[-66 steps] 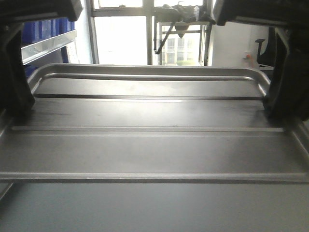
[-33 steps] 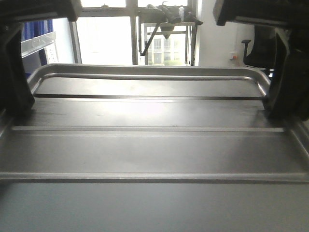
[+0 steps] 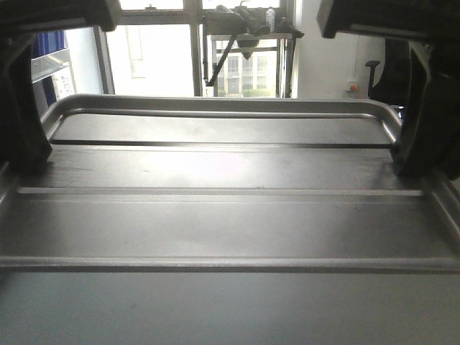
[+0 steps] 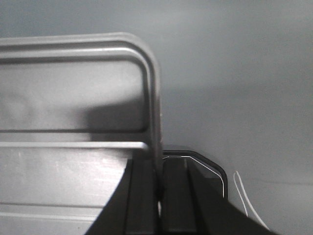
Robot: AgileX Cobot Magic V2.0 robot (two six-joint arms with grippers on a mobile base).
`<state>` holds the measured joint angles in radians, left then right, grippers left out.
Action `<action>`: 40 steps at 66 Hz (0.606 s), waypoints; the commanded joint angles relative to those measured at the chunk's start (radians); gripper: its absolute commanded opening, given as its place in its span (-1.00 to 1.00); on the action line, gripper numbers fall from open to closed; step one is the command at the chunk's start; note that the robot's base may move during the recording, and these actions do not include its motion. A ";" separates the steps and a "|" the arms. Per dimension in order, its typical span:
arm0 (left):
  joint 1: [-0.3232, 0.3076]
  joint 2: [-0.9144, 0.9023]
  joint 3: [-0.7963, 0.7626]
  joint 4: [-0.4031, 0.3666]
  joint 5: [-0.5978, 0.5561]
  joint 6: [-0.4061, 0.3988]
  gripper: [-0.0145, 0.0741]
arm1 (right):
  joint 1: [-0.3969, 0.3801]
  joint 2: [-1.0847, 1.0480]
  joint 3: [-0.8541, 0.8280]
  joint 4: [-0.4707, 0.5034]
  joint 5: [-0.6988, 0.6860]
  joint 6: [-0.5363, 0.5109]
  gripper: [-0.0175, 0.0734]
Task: Grab silver tray and place in blue box
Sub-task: 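Hold the tray level with both grippers while the base drives to the bins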
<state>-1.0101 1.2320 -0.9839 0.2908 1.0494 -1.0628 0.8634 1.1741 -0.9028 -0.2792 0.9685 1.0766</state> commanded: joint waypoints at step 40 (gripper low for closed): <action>-0.002 -0.027 -0.022 0.046 0.041 -0.005 -0.69 | -0.004 -0.019 -0.022 -0.070 0.031 0.000 -0.51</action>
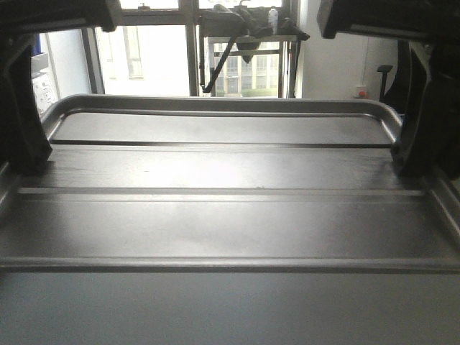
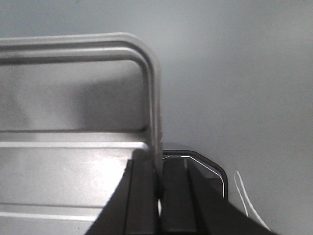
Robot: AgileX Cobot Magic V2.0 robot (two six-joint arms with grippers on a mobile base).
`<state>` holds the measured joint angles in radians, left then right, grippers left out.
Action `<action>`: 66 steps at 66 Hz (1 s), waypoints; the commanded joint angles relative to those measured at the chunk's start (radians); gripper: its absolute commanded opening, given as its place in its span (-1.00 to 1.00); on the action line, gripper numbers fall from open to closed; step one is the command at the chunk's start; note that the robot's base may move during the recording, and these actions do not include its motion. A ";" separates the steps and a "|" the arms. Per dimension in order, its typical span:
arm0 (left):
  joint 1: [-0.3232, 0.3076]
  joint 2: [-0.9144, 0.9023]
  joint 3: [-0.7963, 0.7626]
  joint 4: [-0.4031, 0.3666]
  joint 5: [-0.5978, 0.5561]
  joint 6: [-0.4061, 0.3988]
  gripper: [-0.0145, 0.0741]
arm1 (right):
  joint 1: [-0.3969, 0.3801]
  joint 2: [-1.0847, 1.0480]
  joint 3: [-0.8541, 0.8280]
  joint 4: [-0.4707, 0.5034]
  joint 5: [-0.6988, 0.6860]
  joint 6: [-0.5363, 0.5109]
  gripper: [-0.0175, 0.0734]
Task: Grab silver tray and place in blue box
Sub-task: 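Hold the tray level with both grippers while the base drives to the bins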
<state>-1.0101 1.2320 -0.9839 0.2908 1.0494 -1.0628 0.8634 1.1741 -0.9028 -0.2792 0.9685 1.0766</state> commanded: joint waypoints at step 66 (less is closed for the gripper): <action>-0.002 -0.027 -0.022 0.049 0.043 -0.005 -0.69 | -0.004 -0.019 -0.022 -0.071 0.030 0.000 -0.51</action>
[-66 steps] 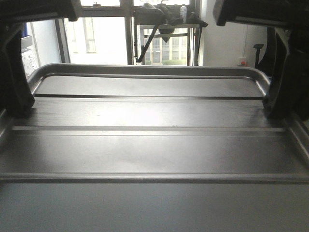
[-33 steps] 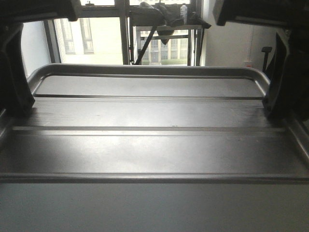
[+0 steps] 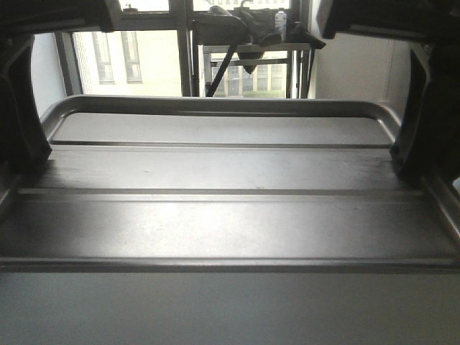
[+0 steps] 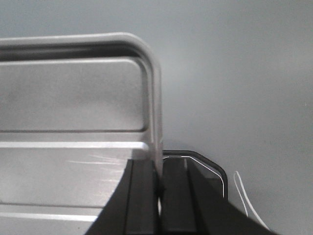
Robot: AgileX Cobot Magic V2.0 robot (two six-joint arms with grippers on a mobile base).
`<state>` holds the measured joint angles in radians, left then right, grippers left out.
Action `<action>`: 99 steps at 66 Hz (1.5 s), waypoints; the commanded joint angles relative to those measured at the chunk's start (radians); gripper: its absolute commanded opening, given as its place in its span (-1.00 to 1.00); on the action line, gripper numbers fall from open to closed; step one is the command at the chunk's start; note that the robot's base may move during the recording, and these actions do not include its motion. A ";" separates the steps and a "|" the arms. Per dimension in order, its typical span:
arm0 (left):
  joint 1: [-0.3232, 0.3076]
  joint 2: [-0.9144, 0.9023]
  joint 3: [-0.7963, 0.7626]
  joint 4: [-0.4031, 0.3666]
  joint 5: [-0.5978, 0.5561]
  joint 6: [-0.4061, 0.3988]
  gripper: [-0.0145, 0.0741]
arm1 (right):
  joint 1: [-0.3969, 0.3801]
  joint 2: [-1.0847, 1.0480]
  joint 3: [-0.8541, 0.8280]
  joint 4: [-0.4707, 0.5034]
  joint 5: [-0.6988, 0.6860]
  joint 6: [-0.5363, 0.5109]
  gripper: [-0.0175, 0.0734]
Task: Grab silver tray and place in blue box
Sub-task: 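Hold the tray level with both grippers while the base drives to the bins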
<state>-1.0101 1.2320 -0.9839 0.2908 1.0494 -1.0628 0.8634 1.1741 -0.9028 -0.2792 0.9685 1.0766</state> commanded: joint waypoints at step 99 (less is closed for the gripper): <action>-0.002 -0.027 -0.022 0.050 0.043 -0.005 -0.69 | -0.004 -0.019 -0.022 -0.072 0.030 0.000 -0.51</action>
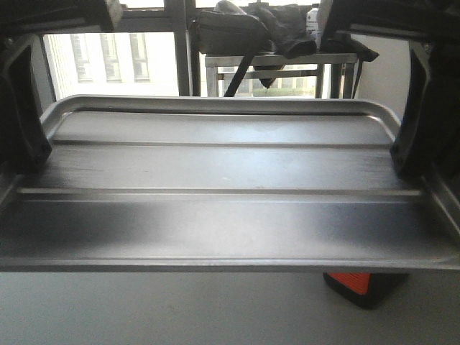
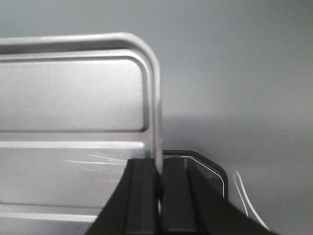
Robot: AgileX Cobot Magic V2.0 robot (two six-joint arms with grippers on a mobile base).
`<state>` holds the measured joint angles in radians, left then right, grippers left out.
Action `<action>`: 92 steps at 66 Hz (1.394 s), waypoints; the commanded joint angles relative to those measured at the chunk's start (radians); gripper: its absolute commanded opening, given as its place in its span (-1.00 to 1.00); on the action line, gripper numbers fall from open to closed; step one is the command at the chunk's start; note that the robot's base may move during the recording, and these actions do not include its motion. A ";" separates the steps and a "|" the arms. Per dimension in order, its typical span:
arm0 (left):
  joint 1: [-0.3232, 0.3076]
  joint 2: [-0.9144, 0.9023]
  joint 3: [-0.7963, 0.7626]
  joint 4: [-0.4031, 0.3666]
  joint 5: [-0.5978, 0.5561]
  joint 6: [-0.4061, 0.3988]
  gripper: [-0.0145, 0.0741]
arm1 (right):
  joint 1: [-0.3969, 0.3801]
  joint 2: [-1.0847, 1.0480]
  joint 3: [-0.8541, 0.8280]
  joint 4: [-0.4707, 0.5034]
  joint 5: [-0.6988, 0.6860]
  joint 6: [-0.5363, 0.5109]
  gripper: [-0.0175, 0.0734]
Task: Grab silver tray and place in blue box
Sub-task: 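Hold the tray level with both grippers while the base drives to the bins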
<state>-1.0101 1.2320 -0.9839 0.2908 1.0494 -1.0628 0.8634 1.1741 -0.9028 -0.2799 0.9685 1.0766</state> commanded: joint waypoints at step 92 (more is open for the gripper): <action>-0.002 -0.027 -0.022 0.050 0.043 -0.005 -0.69 | -0.004 -0.019 -0.022 -0.071 0.030 0.000 -0.51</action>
<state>-1.0101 1.2320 -0.9839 0.2908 1.0474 -1.0628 0.8634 1.1741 -0.9028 -0.2799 0.9701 1.0766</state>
